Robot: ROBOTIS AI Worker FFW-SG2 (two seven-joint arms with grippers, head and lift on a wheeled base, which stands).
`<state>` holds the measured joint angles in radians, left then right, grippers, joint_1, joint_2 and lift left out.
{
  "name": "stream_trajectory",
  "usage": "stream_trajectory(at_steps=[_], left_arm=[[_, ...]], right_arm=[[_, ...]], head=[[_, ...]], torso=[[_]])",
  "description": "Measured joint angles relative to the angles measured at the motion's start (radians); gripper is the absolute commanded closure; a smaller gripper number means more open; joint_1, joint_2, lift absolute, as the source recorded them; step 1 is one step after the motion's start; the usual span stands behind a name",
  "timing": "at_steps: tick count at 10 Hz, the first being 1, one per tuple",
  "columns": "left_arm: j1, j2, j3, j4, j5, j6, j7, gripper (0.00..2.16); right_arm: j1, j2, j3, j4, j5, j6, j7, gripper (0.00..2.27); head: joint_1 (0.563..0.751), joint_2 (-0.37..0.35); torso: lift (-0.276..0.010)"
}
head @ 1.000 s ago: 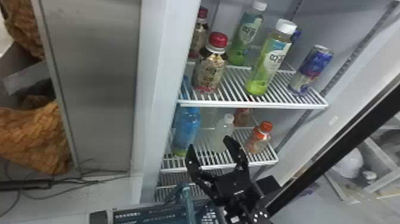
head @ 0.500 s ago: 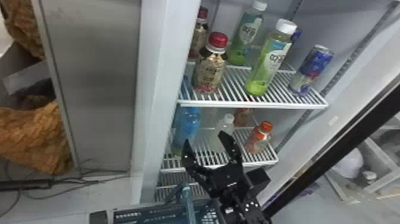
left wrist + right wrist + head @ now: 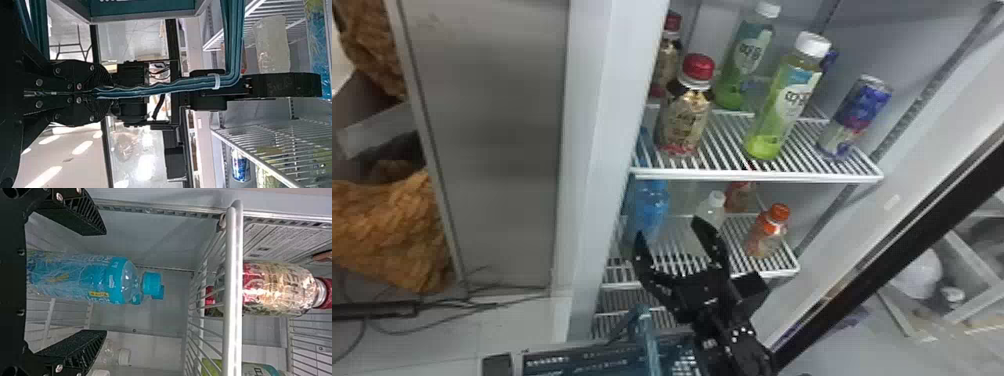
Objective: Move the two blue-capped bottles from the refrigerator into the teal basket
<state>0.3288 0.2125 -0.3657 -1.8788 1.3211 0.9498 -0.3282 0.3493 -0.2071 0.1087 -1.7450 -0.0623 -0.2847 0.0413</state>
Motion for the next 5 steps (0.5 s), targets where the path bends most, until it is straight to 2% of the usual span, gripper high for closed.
stream_trajectory(at_steps=[5], left_arm=[[-0.003,-0.001,-0.002,0.0,0.004,0.0,0.0,1.12]], right_arm=[[-0.092,0.0,0.021,0.09,-0.01,-0.002,0.008,0.12]], head=[[0.695,-0.35]], torso=[[-0.156]])
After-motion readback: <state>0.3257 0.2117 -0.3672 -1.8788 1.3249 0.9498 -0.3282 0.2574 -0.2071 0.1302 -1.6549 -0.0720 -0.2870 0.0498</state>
